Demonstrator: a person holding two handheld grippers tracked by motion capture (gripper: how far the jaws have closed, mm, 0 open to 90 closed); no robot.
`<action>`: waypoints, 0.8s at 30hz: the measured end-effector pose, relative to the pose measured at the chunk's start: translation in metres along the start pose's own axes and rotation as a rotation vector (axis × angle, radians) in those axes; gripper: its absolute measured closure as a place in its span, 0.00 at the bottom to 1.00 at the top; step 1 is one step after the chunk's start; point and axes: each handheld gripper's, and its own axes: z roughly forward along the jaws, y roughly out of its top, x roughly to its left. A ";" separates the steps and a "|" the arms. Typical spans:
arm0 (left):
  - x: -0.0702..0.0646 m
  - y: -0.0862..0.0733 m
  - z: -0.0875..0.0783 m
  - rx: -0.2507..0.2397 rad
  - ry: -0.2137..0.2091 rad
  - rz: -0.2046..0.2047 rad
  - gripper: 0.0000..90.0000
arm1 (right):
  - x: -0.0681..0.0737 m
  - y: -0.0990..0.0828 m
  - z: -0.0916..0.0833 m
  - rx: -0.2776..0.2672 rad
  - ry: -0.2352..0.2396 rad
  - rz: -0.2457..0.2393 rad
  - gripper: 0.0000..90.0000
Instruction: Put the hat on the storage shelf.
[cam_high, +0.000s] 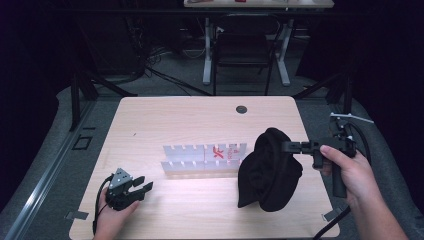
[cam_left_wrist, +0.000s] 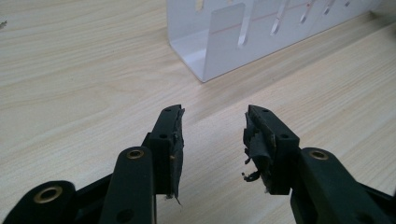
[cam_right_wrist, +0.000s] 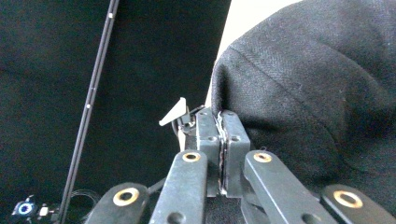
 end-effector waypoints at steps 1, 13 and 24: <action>0.000 0.000 0.000 0.000 0.000 0.000 0.63 | 0.000 0.000 0.000 0.000 0.000 0.000 0.99; -0.004 0.003 -0.002 -0.035 -0.033 -0.014 0.65 | 0.035 0.018 0.009 -0.007 0.026 -0.055 0.99; -0.019 0.018 -0.009 -0.109 -0.092 -0.003 0.65 | 0.056 0.040 0.025 -0.001 0.039 -0.114 0.99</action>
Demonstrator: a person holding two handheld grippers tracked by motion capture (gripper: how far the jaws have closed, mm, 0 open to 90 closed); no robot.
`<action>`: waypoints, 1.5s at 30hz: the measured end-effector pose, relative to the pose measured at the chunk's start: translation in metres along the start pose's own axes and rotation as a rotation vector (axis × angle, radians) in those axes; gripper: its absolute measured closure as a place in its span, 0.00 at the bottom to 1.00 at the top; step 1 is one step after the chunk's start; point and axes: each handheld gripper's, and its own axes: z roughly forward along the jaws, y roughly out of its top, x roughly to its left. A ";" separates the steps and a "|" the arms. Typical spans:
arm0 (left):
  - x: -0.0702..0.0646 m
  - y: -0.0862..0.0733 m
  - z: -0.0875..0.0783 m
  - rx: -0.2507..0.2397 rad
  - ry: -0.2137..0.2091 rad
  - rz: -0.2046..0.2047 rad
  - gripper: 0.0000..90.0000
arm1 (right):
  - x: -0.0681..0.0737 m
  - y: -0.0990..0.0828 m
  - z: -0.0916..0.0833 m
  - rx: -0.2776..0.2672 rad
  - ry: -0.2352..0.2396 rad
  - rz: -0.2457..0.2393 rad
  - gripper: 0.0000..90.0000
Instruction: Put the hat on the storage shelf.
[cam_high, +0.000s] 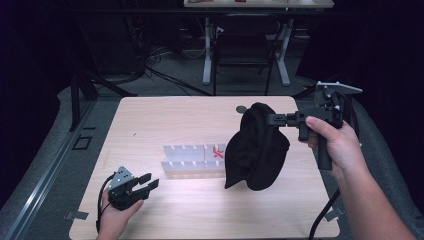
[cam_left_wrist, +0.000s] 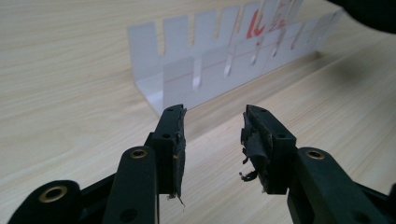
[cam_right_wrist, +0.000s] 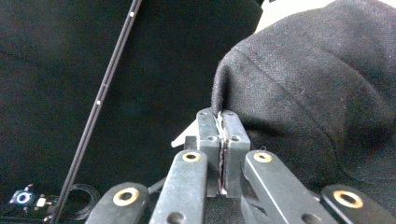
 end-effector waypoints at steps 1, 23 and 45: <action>0.000 0.000 0.000 0.000 0.000 0.000 0.65 | 0.000 0.000 0.000 0.000 0.000 0.000 0.99; -0.040 0.052 0.020 -0.088 -0.095 0.080 0.69 | -0.011 0.046 0.062 0.006 0.015 0.012 0.99; -0.046 0.049 0.025 -0.087 -0.084 0.092 0.68 | -0.023 0.066 0.091 0.005 -0.016 0.007 0.99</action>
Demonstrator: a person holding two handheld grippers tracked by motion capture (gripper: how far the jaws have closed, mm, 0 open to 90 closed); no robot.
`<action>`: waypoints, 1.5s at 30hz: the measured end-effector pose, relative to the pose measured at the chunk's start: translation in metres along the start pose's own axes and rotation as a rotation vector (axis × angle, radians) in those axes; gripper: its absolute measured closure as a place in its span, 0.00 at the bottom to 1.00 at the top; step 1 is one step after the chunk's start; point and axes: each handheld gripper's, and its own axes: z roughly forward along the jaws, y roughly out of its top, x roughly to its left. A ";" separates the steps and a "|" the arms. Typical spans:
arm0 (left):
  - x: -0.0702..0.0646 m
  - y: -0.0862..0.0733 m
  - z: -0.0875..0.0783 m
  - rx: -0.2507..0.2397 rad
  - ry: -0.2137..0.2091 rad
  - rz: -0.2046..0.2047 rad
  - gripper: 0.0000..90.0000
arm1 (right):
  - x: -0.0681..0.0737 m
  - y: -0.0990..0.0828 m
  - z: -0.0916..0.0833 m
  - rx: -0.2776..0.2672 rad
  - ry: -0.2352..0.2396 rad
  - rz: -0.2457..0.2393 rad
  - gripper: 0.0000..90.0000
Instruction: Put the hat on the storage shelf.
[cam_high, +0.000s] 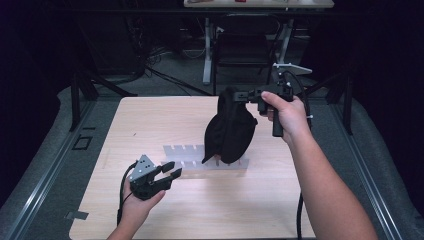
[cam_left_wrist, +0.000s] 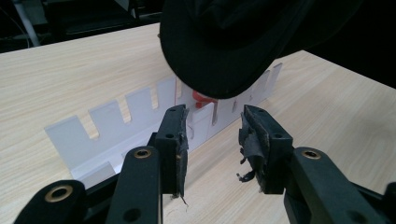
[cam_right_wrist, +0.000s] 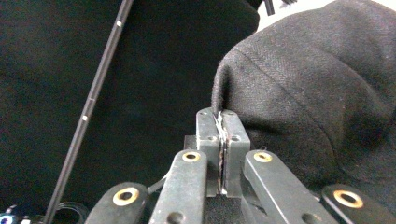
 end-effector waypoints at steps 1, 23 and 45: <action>-0.001 0.000 0.001 -0.009 0.000 -0.003 0.68 | 0.000 -0.001 0.001 0.002 -0.007 0.000 0.99; -0.027 0.035 0.021 -0.012 -0.063 0.078 0.68 | 0.009 -0.007 0.020 0.023 0.032 -0.012 0.99; -0.047 0.059 0.070 0.096 -0.043 0.163 0.85 | 0.013 -0.010 0.032 0.029 0.047 -0.009 0.99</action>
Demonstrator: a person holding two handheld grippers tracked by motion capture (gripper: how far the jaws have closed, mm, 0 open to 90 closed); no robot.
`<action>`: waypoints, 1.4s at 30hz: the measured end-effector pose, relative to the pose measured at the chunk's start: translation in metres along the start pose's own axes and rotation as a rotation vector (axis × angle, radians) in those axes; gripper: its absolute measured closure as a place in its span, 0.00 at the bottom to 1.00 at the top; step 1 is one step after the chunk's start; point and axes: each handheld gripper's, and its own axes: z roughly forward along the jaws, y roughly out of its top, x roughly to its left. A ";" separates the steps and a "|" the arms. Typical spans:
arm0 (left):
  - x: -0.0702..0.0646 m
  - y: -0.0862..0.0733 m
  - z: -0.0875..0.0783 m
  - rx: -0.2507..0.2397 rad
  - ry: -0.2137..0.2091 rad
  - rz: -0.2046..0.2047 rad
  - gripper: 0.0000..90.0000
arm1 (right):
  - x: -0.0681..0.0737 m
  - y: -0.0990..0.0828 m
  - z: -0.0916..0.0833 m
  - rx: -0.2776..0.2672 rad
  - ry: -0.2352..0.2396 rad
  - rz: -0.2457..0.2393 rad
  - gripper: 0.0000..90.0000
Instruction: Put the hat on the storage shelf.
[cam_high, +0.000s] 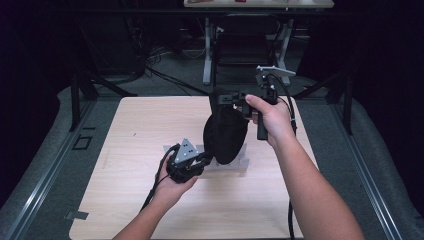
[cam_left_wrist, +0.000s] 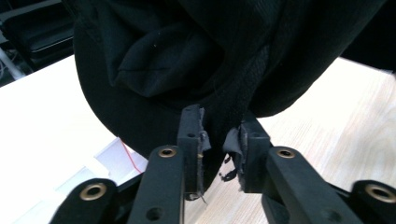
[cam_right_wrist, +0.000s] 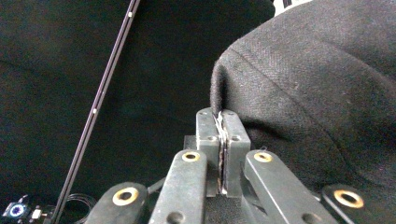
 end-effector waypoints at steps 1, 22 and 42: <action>0.000 0.000 0.000 0.000 0.000 0.000 0.86 | 0.000 0.000 0.000 0.000 0.000 0.000 0.99; -0.002 -0.018 -0.003 -0.068 0.037 0.057 0.94 | 0.005 -0.003 0.010 0.016 0.011 -0.013 0.96; 0.012 -0.051 -0.010 -0.210 0.051 -0.093 0.95 | 0.006 -0.002 0.004 0.010 0.033 -0.024 0.93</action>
